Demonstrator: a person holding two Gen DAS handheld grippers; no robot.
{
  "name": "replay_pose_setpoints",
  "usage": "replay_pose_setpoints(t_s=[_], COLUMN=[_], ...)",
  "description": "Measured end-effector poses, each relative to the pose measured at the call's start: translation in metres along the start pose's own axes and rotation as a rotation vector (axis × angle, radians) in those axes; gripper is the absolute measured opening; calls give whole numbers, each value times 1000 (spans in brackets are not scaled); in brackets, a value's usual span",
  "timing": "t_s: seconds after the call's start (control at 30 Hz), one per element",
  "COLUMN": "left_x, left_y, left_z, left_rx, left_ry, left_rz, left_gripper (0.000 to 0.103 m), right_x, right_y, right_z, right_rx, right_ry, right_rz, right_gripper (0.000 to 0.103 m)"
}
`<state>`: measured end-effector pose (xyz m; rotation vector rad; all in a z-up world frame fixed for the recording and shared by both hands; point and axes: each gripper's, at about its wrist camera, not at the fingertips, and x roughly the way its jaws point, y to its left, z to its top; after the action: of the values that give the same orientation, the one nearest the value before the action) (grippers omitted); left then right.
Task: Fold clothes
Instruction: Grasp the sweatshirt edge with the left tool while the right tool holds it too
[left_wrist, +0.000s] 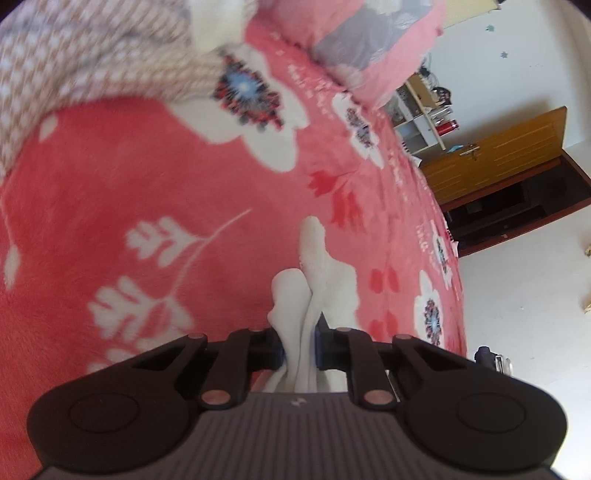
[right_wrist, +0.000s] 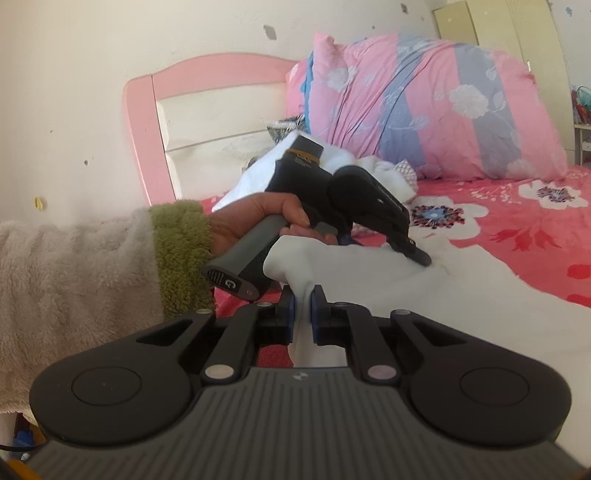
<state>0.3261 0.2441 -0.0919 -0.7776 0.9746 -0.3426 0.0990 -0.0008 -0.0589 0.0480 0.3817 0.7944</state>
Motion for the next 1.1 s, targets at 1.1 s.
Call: replay_pose_setpoints(t_s=[1.1], left_x=[195], left_y=[-309], left_z=[-190], left_rx=[358], left_ry=[106], left_rz=[193], left_gripper=[14], right_x=[-259], right_y=[-129], right_z=[-110], right_rx=[506], right_ry=[-522], right_rz=[-424], right_gripper=[7])
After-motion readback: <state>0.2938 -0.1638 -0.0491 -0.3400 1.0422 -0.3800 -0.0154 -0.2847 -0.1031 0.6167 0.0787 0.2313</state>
